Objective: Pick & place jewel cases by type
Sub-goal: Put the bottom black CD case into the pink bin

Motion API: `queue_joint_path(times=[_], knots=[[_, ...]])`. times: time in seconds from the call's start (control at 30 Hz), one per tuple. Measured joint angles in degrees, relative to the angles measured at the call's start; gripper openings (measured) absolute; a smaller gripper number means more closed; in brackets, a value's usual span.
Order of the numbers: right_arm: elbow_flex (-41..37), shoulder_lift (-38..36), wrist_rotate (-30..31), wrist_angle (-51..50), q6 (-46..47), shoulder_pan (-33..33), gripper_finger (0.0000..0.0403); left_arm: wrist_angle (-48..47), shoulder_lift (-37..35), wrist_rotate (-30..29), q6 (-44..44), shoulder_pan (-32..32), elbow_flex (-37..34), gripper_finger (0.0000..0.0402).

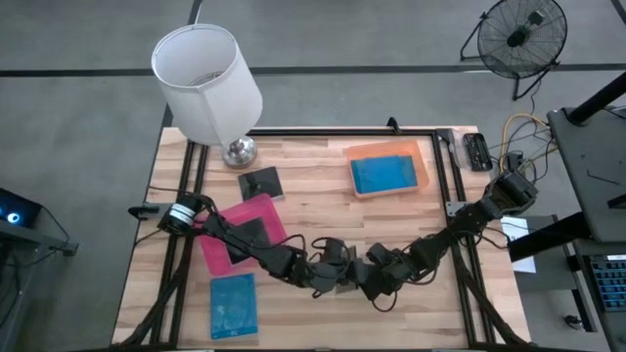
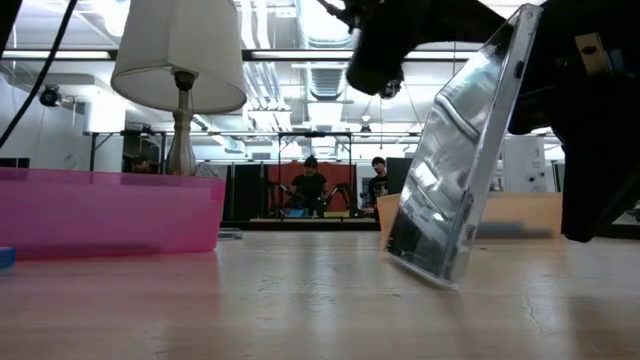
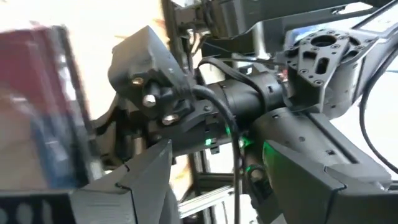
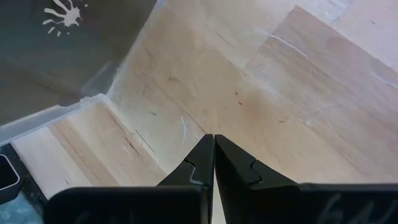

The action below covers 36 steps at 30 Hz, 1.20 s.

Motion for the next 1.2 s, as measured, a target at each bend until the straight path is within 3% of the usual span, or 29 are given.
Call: queue_joint_path(times=[0.53,0.9,1.2], knots=[[-0.26,0.0,0.06,-0.08,-0.05,0.04,0.0008,-14.13,-5.8,-4.01,5.34,0.41,-0.02,0.0236],[-0.28,0.0,0.11,-1.75,-0.24,0.09,0.0008,-17.36,-5.73,0.17,10.91,0.52,-0.02,0.0236],[-0.3,0.0,-2.38,-1.13,1.87,0.84,0.0009,-32.11,-5.75,9.59,10.27,-0.14,-0.02,0.0236]])
